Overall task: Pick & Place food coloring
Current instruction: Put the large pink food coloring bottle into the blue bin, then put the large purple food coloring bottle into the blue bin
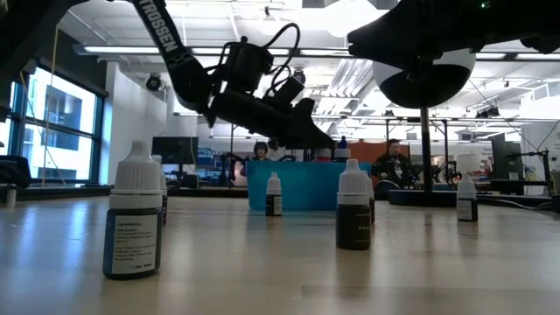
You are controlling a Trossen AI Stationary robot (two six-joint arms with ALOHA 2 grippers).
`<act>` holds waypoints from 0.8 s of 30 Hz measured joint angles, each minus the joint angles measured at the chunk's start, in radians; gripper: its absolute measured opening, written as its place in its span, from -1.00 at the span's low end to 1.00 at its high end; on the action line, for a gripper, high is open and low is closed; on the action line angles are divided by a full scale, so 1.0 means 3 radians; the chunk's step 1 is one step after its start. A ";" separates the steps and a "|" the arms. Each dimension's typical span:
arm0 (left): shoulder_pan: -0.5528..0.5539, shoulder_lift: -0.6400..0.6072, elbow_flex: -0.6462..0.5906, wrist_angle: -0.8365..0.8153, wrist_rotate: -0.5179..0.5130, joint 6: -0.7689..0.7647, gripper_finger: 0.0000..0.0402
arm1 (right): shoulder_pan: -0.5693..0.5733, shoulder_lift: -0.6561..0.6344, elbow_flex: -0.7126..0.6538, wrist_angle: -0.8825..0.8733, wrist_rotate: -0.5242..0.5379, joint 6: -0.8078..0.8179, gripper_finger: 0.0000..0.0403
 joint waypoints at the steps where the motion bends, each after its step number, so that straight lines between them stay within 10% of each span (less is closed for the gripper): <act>1: 0.0000 0.0001 0.0004 -0.0025 0.0000 0.0002 -0.42 | 0.0000 0.0000 0.0000 0.0000 -0.0010 0.0022 -0.34; 10: -0.0001 -0.0418 0.0004 -0.0085 0.0234 0.0006 -0.24 | -0.0001 -0.0001 0.0000 0.0003 -0.0726 0.0014 -0.34; 19: -0.0001 -0.1233 0.0004 -0.0729 0.0662 0.0094 -0.23 | 0.0035 0.0000 -0.0001 0.0009 -0.3313 -0.0041 -0.34; 24: -0.0001 -0.1465 0.0006 -0.1031 0.0937 0.0078 -0.23 | 0.0278 0.0215 -0.0001 0.0001 -0.3198 -0.0099 -0.34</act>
